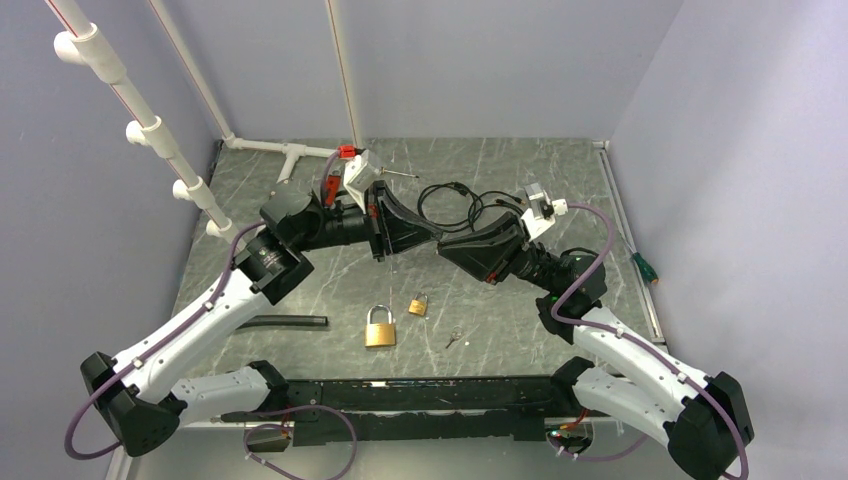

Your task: Unlock with the key

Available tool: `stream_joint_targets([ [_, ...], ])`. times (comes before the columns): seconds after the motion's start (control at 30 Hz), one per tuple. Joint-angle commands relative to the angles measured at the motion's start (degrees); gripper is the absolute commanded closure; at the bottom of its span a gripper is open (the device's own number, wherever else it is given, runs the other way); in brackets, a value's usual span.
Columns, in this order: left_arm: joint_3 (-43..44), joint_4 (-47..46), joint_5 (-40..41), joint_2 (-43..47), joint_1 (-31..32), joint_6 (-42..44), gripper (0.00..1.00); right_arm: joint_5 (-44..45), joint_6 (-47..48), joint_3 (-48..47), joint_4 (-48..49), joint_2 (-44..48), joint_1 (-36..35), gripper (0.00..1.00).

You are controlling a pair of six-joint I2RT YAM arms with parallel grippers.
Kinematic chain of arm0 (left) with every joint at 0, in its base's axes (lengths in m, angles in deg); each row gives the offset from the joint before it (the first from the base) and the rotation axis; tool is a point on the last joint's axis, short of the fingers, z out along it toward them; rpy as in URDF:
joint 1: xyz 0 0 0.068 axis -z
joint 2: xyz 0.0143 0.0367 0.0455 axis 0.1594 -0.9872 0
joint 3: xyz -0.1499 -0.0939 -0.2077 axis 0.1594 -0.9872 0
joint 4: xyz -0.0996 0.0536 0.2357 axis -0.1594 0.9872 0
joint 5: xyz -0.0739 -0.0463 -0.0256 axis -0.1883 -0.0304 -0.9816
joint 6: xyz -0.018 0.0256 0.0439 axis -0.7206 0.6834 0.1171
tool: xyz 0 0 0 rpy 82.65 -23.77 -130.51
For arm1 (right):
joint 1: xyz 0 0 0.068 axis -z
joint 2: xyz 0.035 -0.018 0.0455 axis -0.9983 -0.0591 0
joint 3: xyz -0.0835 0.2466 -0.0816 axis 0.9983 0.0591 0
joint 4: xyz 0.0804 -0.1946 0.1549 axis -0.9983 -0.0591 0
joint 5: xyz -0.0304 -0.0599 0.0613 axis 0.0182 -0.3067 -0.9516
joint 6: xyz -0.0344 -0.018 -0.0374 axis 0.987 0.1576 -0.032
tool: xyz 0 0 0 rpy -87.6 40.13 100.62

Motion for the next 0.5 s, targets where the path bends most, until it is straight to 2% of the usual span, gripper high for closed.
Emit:
stream_joint_targets([
  [0.0, -0.3, -3.3, -0.1, -0.2, 0.2, -0.8, 1.0, 0.5, 0.8, -1.3, 2.7, 0.2, -0.5, 0.79],
  [0.03, -0.4, -3.4, -0.1, -0.2, 0.2, -0.8, 1.0, 0.5, 0.8, -1.3, 2.7, 0.2, -0.6, 0.76],
  [0.1, -0.4, -3.5, -0.1, -0.2, 0.1, -0.8, 1.0, 0.8, 1.1, -1.2, 2.2, 0.4, -0.6, 0.64],
  [0.2, -0.4, -3.2, 0.2, 0.1, 0.1, -0.5, 1.0, 1.6, 2.1, -1.2, 0.6, 1.2, -0.6, 0.56],
  [0.3, -0.2, -2.7, 0.3, 0.3, 0.2, -0.3, 1.0, 2.0, 2.7, -1.1, -0.3, 1.8, -0.6, 0.56],
  [0.47, -0.4, -3.2, 0.2, 0.1, 0.1, -0.5, 1.0, 2.0, 2.4, -1.2, 0.1, 1.5, -0.6, 0.63],
])
